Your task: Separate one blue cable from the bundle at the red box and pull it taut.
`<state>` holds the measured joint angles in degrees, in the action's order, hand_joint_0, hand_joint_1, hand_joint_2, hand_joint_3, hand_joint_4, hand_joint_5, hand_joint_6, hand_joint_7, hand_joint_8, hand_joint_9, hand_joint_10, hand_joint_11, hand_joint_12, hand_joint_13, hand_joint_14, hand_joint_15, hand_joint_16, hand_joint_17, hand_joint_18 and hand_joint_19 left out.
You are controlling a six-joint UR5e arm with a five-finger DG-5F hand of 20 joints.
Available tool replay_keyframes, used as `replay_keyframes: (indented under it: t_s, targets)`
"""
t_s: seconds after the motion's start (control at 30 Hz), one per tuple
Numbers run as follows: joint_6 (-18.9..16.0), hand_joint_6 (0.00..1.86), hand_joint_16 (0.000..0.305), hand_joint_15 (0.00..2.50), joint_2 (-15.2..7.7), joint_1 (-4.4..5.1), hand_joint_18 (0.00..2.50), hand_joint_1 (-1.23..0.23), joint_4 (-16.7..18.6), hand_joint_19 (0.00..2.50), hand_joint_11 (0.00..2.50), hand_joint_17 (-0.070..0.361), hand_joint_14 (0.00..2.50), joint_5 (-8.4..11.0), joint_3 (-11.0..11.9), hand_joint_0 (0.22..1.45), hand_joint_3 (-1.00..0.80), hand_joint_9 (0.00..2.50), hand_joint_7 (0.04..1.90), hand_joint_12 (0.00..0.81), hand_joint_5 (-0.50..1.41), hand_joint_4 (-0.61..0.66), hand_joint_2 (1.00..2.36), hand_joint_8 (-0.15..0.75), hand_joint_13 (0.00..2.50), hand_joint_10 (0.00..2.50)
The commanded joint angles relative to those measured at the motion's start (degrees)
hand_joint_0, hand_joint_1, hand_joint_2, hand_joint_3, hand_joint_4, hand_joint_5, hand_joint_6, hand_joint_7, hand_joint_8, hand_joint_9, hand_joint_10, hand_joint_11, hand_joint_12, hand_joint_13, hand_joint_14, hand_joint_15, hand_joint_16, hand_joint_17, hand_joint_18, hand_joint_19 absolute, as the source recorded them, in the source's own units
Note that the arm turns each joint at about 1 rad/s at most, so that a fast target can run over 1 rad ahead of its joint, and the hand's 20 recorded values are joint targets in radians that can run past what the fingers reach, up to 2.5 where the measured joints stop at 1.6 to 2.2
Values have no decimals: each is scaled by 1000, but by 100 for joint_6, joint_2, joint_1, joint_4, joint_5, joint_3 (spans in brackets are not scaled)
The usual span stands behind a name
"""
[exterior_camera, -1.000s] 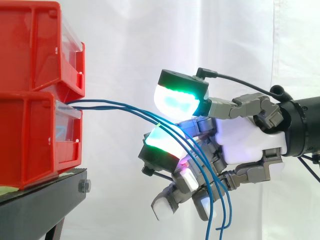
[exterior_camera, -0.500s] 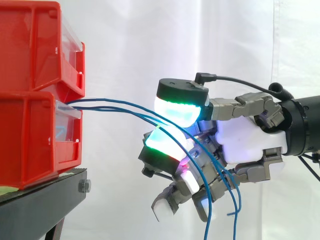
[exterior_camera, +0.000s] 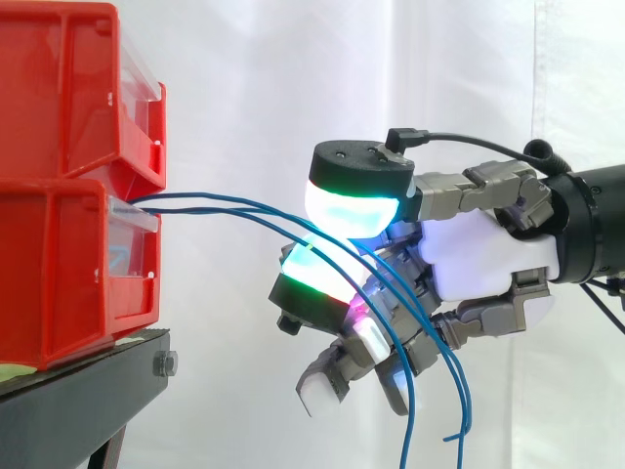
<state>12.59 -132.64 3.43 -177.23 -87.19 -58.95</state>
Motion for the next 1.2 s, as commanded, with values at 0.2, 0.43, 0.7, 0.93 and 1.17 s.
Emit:
replay_keyframes:
  t_s: [0.2,0.43,0.7,0.93,1.17]
  targets:
    - [217,825,48,470,1,26,695,-722,-250,932,781,107,15,0,68,582,-134,900,1206,331,-166,83,1019,336,568,25]
    - [235,812,47,474,1,26,691,-680,-250,942,779,106,15,9,77,548,-398,899,1178,330,-163,94,1008,331,570,25]
    - [288,746,45,473,19,35,688,-386,-250,951,776,102,18,17,86,591,-476,962,1245,320,-132,54,1003,329,599,24]
    - [270,711,45,474,10,44,692,-534,-277,942,797,101,17,26,86,595,-208,965,1286,312,-116,56,1019,324,591,26]
    - [270,748,51,464,10,70,728,-657,-277,914,790,114,15,26,86,575,-128,938,1252,340,-138,88,1017,345,598,24]
